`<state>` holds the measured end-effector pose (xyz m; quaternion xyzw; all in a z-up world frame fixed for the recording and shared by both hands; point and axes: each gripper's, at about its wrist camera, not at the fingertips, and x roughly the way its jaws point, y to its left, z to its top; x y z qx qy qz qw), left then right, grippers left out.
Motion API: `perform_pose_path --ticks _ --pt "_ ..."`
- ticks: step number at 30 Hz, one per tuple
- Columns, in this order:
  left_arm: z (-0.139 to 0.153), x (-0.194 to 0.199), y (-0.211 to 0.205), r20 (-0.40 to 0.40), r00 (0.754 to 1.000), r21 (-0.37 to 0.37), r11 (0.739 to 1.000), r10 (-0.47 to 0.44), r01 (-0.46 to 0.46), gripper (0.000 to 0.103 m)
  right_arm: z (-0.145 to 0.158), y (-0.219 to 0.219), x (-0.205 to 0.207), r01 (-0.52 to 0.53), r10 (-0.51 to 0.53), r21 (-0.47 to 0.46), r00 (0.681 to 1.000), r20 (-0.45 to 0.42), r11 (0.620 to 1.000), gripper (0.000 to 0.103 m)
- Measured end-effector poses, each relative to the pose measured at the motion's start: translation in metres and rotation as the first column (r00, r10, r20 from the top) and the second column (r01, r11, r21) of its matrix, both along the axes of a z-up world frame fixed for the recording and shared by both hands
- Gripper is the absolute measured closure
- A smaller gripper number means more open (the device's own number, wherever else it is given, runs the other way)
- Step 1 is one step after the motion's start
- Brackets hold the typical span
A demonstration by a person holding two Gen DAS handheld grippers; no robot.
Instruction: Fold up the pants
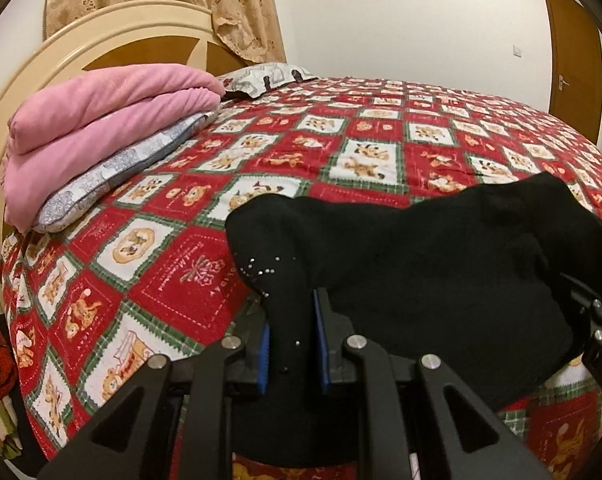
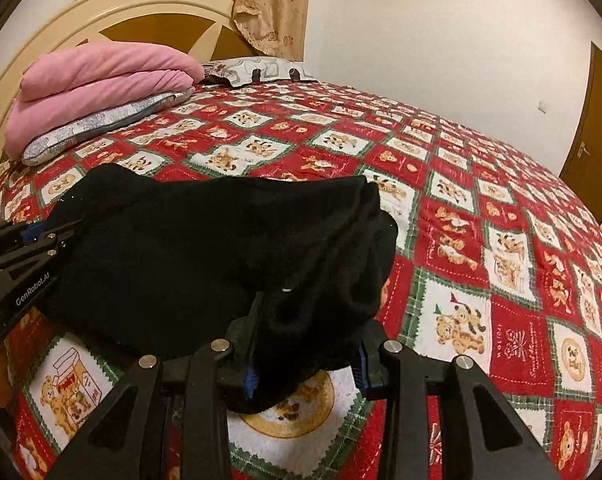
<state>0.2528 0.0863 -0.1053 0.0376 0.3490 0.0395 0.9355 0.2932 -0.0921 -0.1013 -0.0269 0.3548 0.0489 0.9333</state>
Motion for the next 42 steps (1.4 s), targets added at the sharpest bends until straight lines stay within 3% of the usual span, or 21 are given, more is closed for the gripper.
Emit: perform_pose_path --ticks 20,23,27,29,32,36,38,40,42 --pt "-0.009 0.003 -0.004 0.004 1.0 0.038 0.999 0.003 -0.003 0.083 -0.005 -0.001 0.006 0.006 -0.006 -0.006 1.0 -0.027 1.0 0.061" --pt "-0.01 0.003 -0.005 0.008 1.0 0.052 0.999 0.004 -0.004 0.083 -0.007 -0.01 0.008 0.024 -0.022 0.043 0.999 -0.047 0.999 0.052" --pt "-0.009 0.003 -0.003 0.009 1.0 0.053 0.999 0.004 -0.004 0.083 -0.009 -0.033 0.006 0.076 -0.062 0.155 0.994 -0.093 0.985 0.025" --pt "-0.009 0.003 -0.001 0.007 1.0 0.03 1.0 0.002 -0.002 0.082 -0.01 -0.053 -0.004 0.086 -0.055 0.271 0.991 -0.119 0.959 0.024" --pt "-0.009 0.003 0.003 0.008 1.0 -0.004 1.0 -0.003 0.003 0.081 -0.011 -0.081 -0.028 0.12 -0.073 0.449 0.99 -0.12 0.885 0.024" --pt "-0.01 0.004 0.004 0.009 1.0 0.007 1.0 -0.001 0.001 0.081 0.001 -0.1 -0.055 0.249 -0.244 0.483 0.967 -0.075 0.839 0.024" --pt "-0.01 0.004 0.003 0.008 1.0 0.002 1.0 -0.003 0.003 0.081 0.014 -0.094 -0.058 0.261 -0.276 0.435 0.961 -0.029 0.862 0.027" --pt "-0.011 0.004 0.002 0.008 1.0 0.0 1.0 -0.003 0.003 0.081 0.028 -0.073 -0.049 0.201 -0.217 0.347 0.976 0.008 0.916 0.067" --pt "-0.011 0.004 0.002 0.008 1.0 0.008 1.0 -0.002 0.002 0.081 0.037 -0.053 -0.04 0.134 -0.152 0.305 0.988 0.036 0.943 0.08"
